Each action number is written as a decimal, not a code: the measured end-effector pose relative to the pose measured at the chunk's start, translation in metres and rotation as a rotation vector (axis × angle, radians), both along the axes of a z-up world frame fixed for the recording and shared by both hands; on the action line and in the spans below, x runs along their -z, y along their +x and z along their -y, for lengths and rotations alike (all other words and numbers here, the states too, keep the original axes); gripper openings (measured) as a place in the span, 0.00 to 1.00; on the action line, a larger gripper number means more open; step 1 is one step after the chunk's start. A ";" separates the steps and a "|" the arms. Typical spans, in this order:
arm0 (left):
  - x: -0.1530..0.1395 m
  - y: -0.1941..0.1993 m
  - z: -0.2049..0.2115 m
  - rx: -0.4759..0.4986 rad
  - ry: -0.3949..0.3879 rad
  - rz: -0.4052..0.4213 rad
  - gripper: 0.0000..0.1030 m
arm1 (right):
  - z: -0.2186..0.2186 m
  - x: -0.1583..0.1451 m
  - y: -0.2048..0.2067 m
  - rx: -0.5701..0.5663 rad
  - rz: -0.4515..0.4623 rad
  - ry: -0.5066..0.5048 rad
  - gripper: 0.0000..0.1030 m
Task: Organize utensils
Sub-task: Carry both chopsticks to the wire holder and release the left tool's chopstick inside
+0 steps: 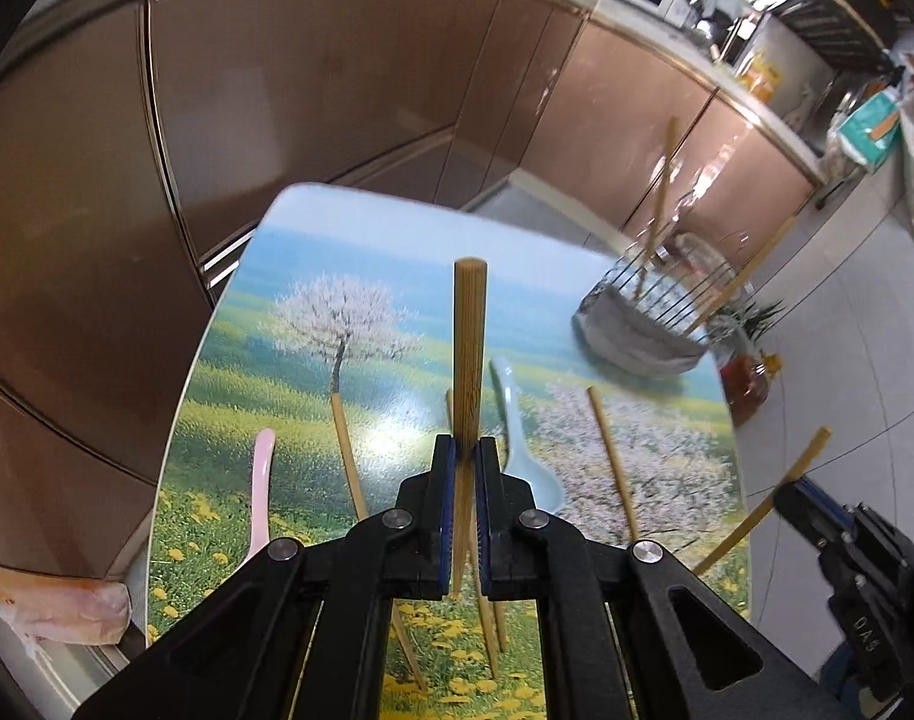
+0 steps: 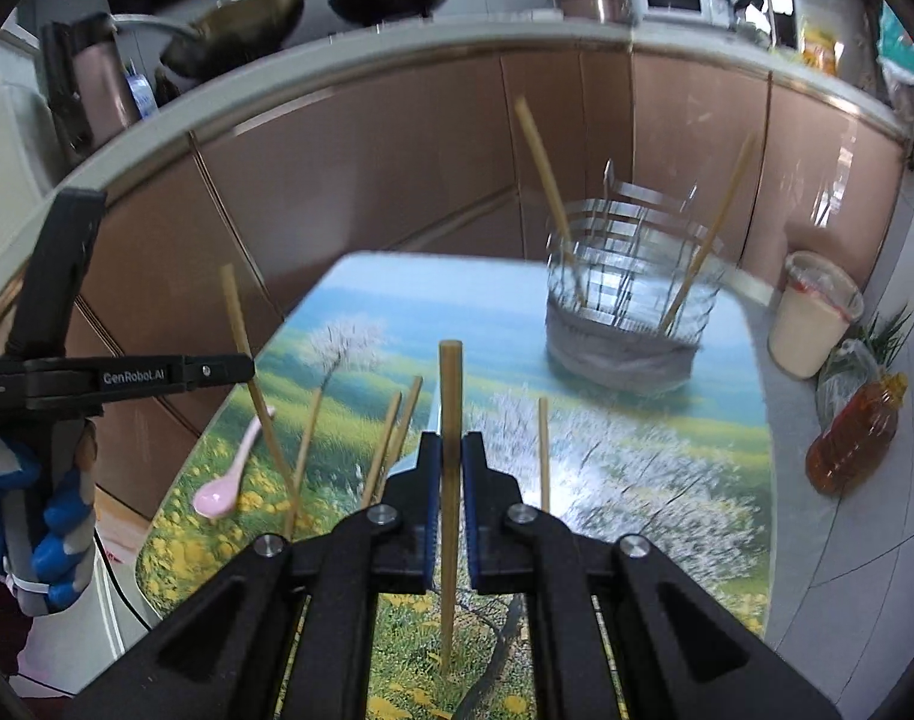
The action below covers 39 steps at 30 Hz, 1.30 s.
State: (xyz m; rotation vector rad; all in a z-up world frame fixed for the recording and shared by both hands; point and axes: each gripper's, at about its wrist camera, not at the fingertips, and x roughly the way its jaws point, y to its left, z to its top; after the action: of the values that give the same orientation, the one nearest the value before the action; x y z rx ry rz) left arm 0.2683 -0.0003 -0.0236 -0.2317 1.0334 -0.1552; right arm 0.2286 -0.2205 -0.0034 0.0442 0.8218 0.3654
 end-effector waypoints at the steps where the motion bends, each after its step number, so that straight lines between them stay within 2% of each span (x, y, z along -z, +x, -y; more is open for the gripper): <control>1: -0.008 -0.003 0.001 0.006 -0.003 0.018 0.00 | 0.001 -0.009 -0.002 0.006 0.021 0.007 0.06; 12: -0.100 0.004 0.024 0.078 -0.049 0.224 0.00 | 0.022 -0.098 0.010 0.052 0.209 0.031 0.06; 15: -0.112 0.007 0.026 0.099 -0.073 0.250 0.00 | 0.026 -0.115 0.017 0.059 0.240 0.036 0.06; 19: -0.108 0.015 0.025 0.108 -0.093 0.242 0.00 | 0.029 -0.122 0.029 0.071 0.261 0.031 0.06; 26: -0.087 0.031 0.022 0.099 -0.081 0.197 0.00 | 0.039 -0.131 0.062 0.120 0.291 0.018 0.06; 33: -0.056 0.058 0.011 0.068 -0.074 0.129 0.00 | 0.049 -0.139 0.098 0.174 0.327 -0.011 0.06; 39: -0.026 0.081 0.003 0.040 -0.065 0.069 0.00 | 0.056 -0.131 0.130 0.223 0.355 -0.056 0.06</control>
State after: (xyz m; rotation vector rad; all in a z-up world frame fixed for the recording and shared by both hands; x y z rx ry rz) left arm 0.3495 -0.0029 0.0021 -0.2628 0.9653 -0.2312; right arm 0.3583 -0.2764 0.1279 0.0182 0.4695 0.1328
